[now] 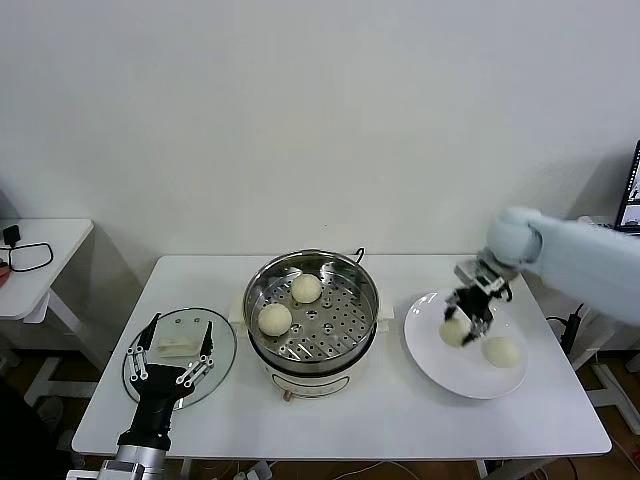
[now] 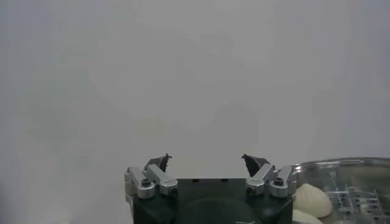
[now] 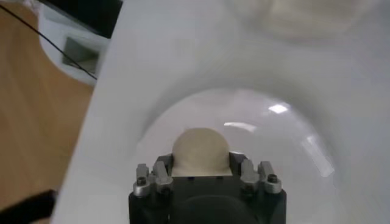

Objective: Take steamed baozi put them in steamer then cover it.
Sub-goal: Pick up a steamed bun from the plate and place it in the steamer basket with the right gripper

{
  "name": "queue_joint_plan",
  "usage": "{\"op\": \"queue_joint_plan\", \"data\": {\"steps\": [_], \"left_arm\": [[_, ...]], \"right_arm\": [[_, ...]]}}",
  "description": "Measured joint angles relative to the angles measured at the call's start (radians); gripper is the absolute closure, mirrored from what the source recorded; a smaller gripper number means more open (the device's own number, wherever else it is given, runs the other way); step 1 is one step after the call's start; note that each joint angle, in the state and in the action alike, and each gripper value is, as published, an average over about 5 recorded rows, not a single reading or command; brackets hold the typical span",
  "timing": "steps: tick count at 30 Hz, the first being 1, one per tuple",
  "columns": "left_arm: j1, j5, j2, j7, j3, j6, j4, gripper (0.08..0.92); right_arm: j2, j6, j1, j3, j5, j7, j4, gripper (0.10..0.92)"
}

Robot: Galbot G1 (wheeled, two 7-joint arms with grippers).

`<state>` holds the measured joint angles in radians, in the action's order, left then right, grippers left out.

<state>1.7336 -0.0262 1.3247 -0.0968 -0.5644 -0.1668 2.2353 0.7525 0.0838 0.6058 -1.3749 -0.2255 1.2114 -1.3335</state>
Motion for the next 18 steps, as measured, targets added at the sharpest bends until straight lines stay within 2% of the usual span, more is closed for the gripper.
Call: {"op": "queue_joint_plan", "data": {"steps": [9,18], "left_arm": [[0.004,0.000,-0.001,0.000,0.001,0.000,0.008,0.177],[0.003,0.002,-0.002,0.000,-0.002,-0.001,0.008,0.177]], "right_arm": [[0.126,0.164,0.127,0.010,0.006,-0.053,-0.090,0.392],[0.252,0.355,0.121,0.048,0.137,-0.109,-0.159,0.393]]}}
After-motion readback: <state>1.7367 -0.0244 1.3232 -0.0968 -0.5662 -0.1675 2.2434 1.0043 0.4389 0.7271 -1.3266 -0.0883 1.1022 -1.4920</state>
